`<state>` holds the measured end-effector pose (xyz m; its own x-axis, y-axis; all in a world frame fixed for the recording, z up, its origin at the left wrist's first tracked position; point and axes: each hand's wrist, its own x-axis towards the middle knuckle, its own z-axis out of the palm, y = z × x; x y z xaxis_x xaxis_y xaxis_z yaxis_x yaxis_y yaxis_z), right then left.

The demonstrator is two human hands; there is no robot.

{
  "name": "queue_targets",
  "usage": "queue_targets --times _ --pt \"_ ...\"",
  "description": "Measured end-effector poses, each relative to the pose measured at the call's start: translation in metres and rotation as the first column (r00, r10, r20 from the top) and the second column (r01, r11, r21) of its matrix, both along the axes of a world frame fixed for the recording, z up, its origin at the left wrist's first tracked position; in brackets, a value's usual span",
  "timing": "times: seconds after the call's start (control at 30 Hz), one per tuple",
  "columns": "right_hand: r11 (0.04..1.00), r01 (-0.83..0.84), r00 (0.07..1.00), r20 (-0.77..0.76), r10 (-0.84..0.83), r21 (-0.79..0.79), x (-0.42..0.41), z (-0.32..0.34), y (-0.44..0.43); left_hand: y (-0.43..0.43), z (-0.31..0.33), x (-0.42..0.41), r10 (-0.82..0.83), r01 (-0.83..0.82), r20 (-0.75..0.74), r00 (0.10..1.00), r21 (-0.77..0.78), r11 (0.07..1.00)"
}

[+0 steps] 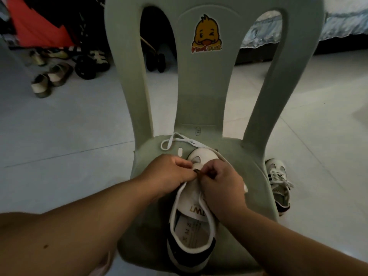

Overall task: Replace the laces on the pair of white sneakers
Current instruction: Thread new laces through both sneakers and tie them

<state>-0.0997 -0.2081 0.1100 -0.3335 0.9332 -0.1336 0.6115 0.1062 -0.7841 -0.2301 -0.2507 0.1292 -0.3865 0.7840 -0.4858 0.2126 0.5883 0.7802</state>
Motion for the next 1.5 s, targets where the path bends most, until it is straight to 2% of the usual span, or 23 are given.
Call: queue_targets --times 0.23,0.43,0.53,0.57,0.6,0.67,0.7,0.8,0.9,1.0,1.07,1.17,1.27,1.4,1.5 --pt "0.999 0.040 0.997 -0.063 -0.042 -0.030 -0.003 -0.007 -0.001 -0.009 -0.009 0.001 0.082 -0.088 0.155 0.984 0.029 0.996" --pt "0.995 0.072 0.992 -0.101 -0.079 -0.075 -0.005 -0.007 0.000 -0.008 -0.016 0.002 0.111 -0.117 0.185 0.976 0.025 0.993" --pt "0.995 0.062 0.993 -0.099 -0.069 -0.078 -0.005 -0.007 0.001 -0.007 -0.014 0.001 0.149 -0.162 0.269 0.952 0.029 0.986" --pt "0.996 0.044 0.995 -0.089 -0.051 -0.077 -0.005 -0.007 0.002 -0.007 -0.014 0.000 0.130 -0.141 0.198 0.972 0.043 0.989" --pt "0.997 0.022 0.997 -0.075 -0.028 -0.078 -0.006 -0.006 0.002 -0.005 -0.015 -0.001 0.080 -0.083 0.053 0.995 0.070 0.994" --pt "0.997 -0.023 0.999 -0.034 0.020 -0.076 -0.004 -0.005 0.004 -0.001 -0.012 0.000 -0.005 0.033 -0.224 0.974 0.123 0.992" --pt "0.996 -0.048 0.999 -0.008 0.048 -0.074 -0.003 -0.002 0.005 0.001 -0.012 0.000 -0.028 0.079 -0.308 0.951 0.154 0.985" --pt "0.990 -0.122 0.990 0.057 0.126 -0.077 0.000 0.004 0.008 0.005 -0.014 0.002 -0.097 0.204 -0.448 0.889 0.197 0.959" --pt "0.984 -0.177 0.975 0.134 0.179 -0.024 0.002 0.010 0.011 0.007 -0.019 0.003 -0.132 0.282 -0.515 0.847 0.224 0.933" --pt "0.959 -0.277 0.937 0.239 0.256 0.058 -0.002 0.009 0.019 0.008 -0.018 -0.003 -0.098 0.225 -0.394 0.914 0.291 0.930" --pt "0.946 -0.324 0.886 0.358 0.295 0.023 -0.009 0.009 0.025 0.007 -0.016 -0.005 -0.098 0.183 -0.279 0.955 0.295 0.938" --pt "0.940 -0.341 0.837 0.446 0.316 -0.026 -0.015 0.017 0.026 0.004 -0.006 -0.008 -0.073 0.143 -0.221 0.972 0.318 0.937" --pt "0.938 -0.346 0.817 0.481 0.318 -0.032 -0.016 0.026 0.021 0.002 0.011 -0.014 0.077 -0.060 -0.029 0.997 0.391 0.919" --pt "0.933 -0.360 0.805 0.506 0.310 0.001 -0.017 0.031 0.019 -0.005 0.032 -0.017 0.163 -0.215 0.157 0.974 0.414 0.884" --pt "0.938 -0.346 0.807 0.505 0.306 -0.016 -0.017 0.030 0.018 -0.009 0.050 -0.032 0.304 -0.448 0.356 0.884 0.453 0.771"
